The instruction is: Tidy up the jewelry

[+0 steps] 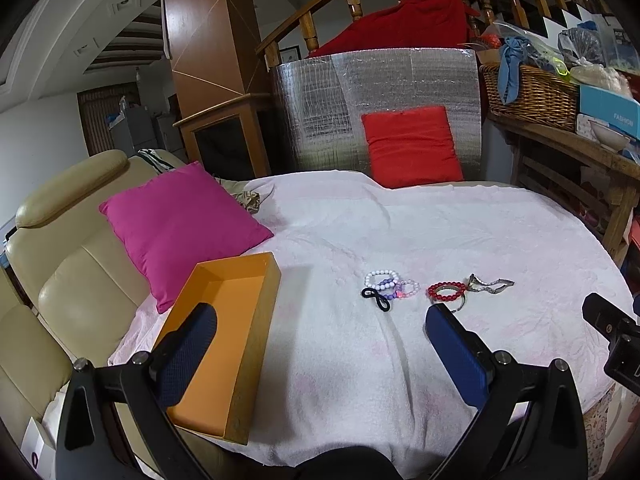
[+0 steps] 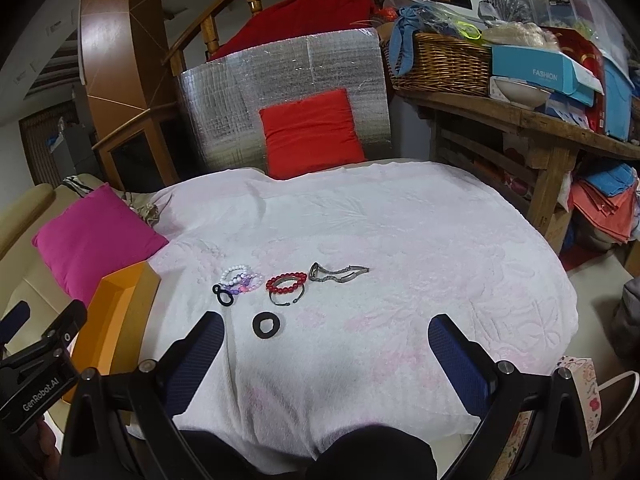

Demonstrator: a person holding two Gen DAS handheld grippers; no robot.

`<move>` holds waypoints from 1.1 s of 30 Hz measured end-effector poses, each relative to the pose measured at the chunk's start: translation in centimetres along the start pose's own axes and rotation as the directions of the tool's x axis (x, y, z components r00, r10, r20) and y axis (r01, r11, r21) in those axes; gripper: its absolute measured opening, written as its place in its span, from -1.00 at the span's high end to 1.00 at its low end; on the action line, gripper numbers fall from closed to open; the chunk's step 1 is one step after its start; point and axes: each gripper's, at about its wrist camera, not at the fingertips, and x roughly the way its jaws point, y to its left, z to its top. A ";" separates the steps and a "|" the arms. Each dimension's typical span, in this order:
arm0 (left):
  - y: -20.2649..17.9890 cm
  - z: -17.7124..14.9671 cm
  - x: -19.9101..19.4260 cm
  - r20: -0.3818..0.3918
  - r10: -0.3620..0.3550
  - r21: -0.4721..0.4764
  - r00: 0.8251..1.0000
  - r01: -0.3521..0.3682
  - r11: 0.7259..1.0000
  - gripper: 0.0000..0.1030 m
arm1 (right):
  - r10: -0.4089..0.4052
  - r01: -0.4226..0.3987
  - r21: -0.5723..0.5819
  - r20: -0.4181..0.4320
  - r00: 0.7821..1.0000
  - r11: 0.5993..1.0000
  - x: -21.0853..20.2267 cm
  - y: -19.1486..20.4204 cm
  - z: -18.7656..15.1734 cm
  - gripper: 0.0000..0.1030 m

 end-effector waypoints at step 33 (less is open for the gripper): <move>-11.5 -5.1 19.7 -0.332 -0.278 0.087 0.901 0.323 0.942 -1.00 | -0.022 0.043 0.175 -0.123 0.992 0.984 12.6 -11.4 -1.4 -1.00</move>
